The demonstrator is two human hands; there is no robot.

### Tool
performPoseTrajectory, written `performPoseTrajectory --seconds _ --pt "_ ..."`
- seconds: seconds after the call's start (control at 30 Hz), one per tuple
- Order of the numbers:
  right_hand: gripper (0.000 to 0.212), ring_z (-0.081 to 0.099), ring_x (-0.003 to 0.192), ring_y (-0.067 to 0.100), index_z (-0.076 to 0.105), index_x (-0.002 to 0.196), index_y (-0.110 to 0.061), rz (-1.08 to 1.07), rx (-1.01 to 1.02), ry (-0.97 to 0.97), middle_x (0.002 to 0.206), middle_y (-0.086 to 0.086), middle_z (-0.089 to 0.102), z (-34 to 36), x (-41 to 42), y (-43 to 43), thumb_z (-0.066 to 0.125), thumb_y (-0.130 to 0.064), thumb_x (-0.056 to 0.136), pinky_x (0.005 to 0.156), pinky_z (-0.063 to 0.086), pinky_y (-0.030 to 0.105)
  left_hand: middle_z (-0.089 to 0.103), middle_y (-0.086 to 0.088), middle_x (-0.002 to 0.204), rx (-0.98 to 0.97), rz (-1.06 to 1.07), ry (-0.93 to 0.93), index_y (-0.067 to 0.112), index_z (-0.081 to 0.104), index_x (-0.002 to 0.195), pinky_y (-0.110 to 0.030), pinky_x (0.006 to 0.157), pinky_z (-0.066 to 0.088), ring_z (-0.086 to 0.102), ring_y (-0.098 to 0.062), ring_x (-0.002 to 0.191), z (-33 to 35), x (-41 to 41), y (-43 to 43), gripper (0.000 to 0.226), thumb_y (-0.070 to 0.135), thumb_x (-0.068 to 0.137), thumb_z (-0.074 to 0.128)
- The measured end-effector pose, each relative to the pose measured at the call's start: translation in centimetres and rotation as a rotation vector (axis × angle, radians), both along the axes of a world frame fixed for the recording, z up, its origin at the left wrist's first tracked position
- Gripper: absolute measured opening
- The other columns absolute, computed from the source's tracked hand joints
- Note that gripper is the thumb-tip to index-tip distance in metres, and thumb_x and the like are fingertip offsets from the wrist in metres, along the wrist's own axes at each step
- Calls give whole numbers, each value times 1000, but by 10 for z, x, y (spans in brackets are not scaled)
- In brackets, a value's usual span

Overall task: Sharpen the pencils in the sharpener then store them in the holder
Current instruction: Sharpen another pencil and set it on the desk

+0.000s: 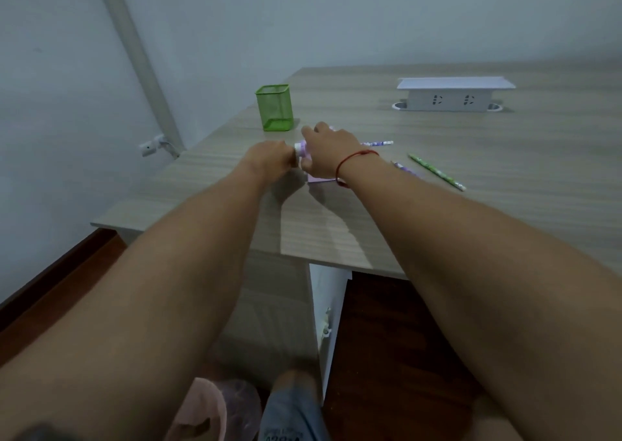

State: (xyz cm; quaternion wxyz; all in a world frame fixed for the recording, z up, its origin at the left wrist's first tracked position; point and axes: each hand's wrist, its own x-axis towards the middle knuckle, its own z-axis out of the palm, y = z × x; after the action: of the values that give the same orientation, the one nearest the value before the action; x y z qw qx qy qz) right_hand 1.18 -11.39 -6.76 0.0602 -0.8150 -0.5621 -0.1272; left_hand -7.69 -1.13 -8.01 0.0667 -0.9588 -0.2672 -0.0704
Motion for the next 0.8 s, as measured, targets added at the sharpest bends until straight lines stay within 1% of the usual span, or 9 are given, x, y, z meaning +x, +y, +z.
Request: performPoseTrajectory --seconds 0.17,0.23,0.3,0.37,0.47,0.6,0.67,0.73,0.8 --pt "54 50 124 35 38 141 -11 5 -46 13 141 15 43 4 8 0 45 -41 96 96 43 41 65 -23 108 -19 -6 -42 4 65 108 -38 82 47 62 -36 99 -8 2 6 28 20 95 47" --pt "55 51 123 36 37 141 -12 40 -45 133 140 15 45 8 13 -4 41 -45 97 96 42 42 65 -22 109 -28 16 -61 7 67 108 -39 83 47 62 -36 100 -11 3 7 28 21 95 47" --pt "50 51 123 35 37 141 -9 40 35 327 139 17 48 15 21 -7 34 -37 101 98 41 41 65 -22 109 -21 31 -49 7 66 109 -39 82 48 62 -35 99 -11 3 7 28 21 96 46" --pt "42 51 121 36 45 134 -4 -49 120 429 136 21 52 21 30 -13 32 -27 102 95 41 37 64 -22 110 -21 24 -39 7 66 109 -38 81 48 61 -36 100 -12 1 6 28 21 96 46" --pt "30 59 111 36 61 116 -3 -160 28 325 123 22 61 21 38 -25 43 -17 98 85 45 32 65 -20 111 -21 -7 -46 11 67 108 -37 80 47 61 -36 101 -14 -5 4 27 24 95 46" --pt "29 60 111 36 62 119 -7 -152 -22 210 123 19 61 15 35 -28 47 -4 94 86 48 34 67 -18 105 44 -2 -74 10 66 99 -35 75 49 63 -36 94 -6 -12 0 29 30 91 47" --pt "32 60 112 35 61 122 -7 -165 -20 198 125 18 60 18 33 -28 46 -3 95 88 47 34 67 -19 104 44 49 -185 9 64 98 -35 73 47 63 -37 94 3 -13 -1 28 26 88 45" --pt "34 60 112 36 62 124 -8 -160 -22 178 125 18 60 18 34 -28 45 -2 95 88 47 34 65 -22 106 14 95 -364 7 63 102 -38 76 48 61 -39 96 14 -7 -6 28 20 89 42" --pt "34 60 112 36 62 123 -10 -120 0 150 125 18 60 14 33 -30 44 -3 96 88 46 35 65 -23 109 -110 45 -539 5 63 105 -39 78 48 60 -37 98 19 8 -17 29 17 93 39"
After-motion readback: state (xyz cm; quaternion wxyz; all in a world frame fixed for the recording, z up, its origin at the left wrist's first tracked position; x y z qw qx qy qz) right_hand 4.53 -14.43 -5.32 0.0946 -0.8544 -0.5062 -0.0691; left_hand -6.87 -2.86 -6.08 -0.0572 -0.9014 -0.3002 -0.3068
